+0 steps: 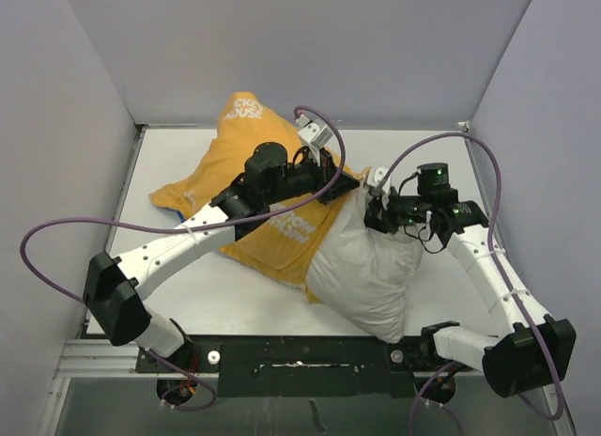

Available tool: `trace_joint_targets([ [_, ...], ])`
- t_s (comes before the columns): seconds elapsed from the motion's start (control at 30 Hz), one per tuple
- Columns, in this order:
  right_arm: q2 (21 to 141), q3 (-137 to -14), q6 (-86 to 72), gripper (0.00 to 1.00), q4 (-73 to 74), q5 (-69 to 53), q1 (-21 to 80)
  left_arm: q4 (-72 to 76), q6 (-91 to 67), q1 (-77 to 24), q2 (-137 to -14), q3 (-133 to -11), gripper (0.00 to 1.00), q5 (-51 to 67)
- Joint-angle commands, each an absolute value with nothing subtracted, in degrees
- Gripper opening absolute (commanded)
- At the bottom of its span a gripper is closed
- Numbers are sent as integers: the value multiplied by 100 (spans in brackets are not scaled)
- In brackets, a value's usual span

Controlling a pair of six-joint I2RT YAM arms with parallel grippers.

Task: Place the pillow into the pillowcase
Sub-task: Stuff the pillow into the pillowcase.

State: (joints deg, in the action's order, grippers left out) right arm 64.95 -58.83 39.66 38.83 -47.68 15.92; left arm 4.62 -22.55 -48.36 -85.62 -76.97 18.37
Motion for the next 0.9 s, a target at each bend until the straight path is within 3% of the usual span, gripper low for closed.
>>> trace_joint_targets([
  [0.0,6938,-6175,1977,0,2009,-5381,1280,2801,-3566,-5154,-8777,-8177,0,3306],
  [0.1,7289,-6256,502,0,412,-5250,1155,3225,-3848,-5281,-8950,-8160,0,3431],
  [0.23,7706,-6986,-964,0,-1033,-5261,975,2881,-3796,-5278,-9371,-9108,0,3553],
  [0.37,7982,-8185,-1512,0,-1262,-5537,638,2288,-3529,-5241,-9937,-10572,0,3665],
  [0.47,7865,-8353,-671,0,-614,-5898,534,2160,-3283,-5230,-9956,-10771,0,3856],
  [0.67,7302,-6146,3296,0,1886,-6590,1042,3218,-3037,-5201,-9192,-7810,0,3645],
  [0.77,7346,-5151,4088,0,2458,-6715,1024,4035,-3225,-5230,-9206,-6487,0,3297],
  [0.87,7576,-4984,4090,0,2684,-6794,1005,5223,-3573,-5378,-9390,-5676,0,3065],
])
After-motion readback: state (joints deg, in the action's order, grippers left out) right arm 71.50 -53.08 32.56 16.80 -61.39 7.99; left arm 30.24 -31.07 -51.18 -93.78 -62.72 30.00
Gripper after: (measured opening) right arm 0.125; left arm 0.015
